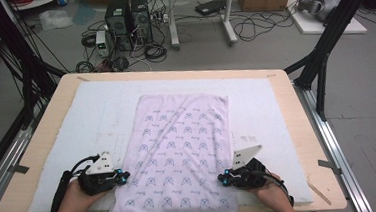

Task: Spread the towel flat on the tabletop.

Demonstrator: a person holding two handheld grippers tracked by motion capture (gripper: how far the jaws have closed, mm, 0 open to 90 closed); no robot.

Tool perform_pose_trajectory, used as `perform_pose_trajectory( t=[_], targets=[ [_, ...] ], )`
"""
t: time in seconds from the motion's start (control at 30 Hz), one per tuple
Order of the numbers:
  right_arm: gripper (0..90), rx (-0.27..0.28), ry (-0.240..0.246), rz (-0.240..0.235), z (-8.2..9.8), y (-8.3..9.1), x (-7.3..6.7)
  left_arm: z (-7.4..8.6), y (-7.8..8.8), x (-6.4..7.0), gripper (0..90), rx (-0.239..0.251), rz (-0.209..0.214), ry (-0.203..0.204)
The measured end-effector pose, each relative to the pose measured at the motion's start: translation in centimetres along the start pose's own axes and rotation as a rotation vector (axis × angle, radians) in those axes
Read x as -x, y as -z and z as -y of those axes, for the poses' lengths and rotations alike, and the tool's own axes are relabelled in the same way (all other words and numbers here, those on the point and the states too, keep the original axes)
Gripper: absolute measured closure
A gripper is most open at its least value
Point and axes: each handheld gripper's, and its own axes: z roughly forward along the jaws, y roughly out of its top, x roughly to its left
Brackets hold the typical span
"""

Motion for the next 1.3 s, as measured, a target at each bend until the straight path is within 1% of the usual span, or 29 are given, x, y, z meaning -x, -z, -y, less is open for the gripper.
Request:
perform_pose_trajectory(
  t=[0.03,0.1,0.13,0.17,0.2,0.23,0.27,0.3,0.33,0.37,0.4,0.5,0.53,0.57,0.6,0.63,0.7,0.77,0.83,0.87,0.93,1.0,1.1,1.17,1.23,1.27,1.3],
  targets=[
    [88.8,-0.006,-0.001,-0.008,0.0,0.0,0.0,0.1,0.1,0.0,89.1,0.008,-0.007,0.007],
    [89.3,-0.008,-0.009,-0.025,0.1,0.2,0.0,0.5,0.7,0.2,89.1,0.009,-0.016,0.016],
    [89.3,-0.009,-0.005,-0.031,0.3,0.4,-0.3,0.8,1.1,0.3,89.0,0.019,-0.021,0.021],
    [89.2,-0.006,0.008,-0.029,0.5,0.7,-0.5,1.1,1.6,0.4,89.1,0.027,-0.024,0.023],
    [89.2,0.005,0.004,-0.033,0.7,1.0,-0.8,1.3,2.0,0.3,89.2,0.031,-0.015,0.025],
    [89.2,0.026,-0.008,-0.047,0.9,1.3,-0.9,1.4,2.3,0.3,89.6,0.036,-0.022,0.030],
    [88.9,0.043,-0.010,-0.070,0.9,1.5,-0.9,1.5,2.4,0.2,89.2,0.040,-0.028,0.033],
    [88.0,0.055,-0.004,-0.073,0.7,1.7,-0.9,1.5,2.5,0.1,84.0,0.050,-0.033,0.051],
    [86.0,0.068,-0.003,-0.072,0.5,1.9,-0.8,1.4,2.5,-0.1,76.5,0.054,-0.036,0.057],
    [82.4,0.082,-0.017,-0.073,0.3,2.0,-0.6,1.3,2.4,-0.2,74.6,0.066,-0.040,0.056],
    [79.9,0.089,-0.022,-0.069,0.1,2.0,-0.3,1.1,2.3,-0.4,72.9,0.077,-0.043,0.057],
    [71.0,0.097,-0.036,-0.028,-0.1,1.7,0.5,0.2,1.9,-1.0,67.0,0.111,-0.054,0.060],
    [69.9,0.094,-0.053,-0.034,-0.2,1.6,0.9,-0.2,1.7,-1.3,65.8,0.125,-0.057,0.060],
    [66.8,0.096,-0.055,-0.026,-0.2,1.5,1.2,-0.5,1.4,-1.6,64.1,0.135,-0.057,0.064],
    [64.4,0.096,-0.057,0.000,-0.2,1.4,1.6,-0.8,1.1,-1.8,63.4,0.146,-0.056,0.069],
    [63.6,0.093,-0.075,0.010,-0.3,1.4,1.9,-1.1,0.8,-2.2,62.4,0.147,-0.056,0.073],
    [59.0,0.104,-0.089,0.045,-0.4,1.3,2.7,-1.5,0.1,-2.7,60.6,0.154,-0.055,0.086],
    [56.0,0.109,-0.111,0.061,-0.5,1.3,3.4,-1.9,-0.5,-3.3,58.6,0.157,-0.056,0.097],
    [53.9,0.121,-0.122,0.081,-0.7,1.3,4.2,-2.3,-1.0,-3.8,55.6,0.158,-0.062,0.107],
    [51.4,0.127,-0.122,0.093,-0.8,1.2,4.6,-2.4,-1.2,-4.0,54.8,0.161,-0.063,0.111],
    [47.7,0.129,-0.134,0.118,-1.2,1.2,5.2,-2.6,-1.5,-4.5,53.2,0.185,-0.070,0.127],
    [43.5,0.140,-0.152,0.126,-1.4,1.2,5.7,-2.8,-1.6,-4.8,51.2,0.199,-0.078,0.137],
    [40.8,0.157,-0.163,0.153,-1.7,1.1,6.6,-2.9,-1.6,-5.2,49.5,0.225,-0.095,0.156],
    [38.5,0.158,-0.168,0.166,-1.8,1.1,7.1,-2.8,-1.4,-5.4,48.9,0.230,-0.103,0.169],
    [36.7,0.174,-0.185,0.172,-1.9,1.1,7.7,-2.7,-1.4,-5.5,48.0,0.227,-0.109,0.180],
    [36.1,0.177,-0.189,0.178,-1.9,1.1,8.0,-2.7,-1.4,-5.6,47.7,0.222,-0.111,0.174],
    [35.5,0.180,-0.194,0.182,-1.9,1.1,8.2,-2.6,-1.4,-5.6,47.7,0.219,-0.112,0.179]
  ],
)
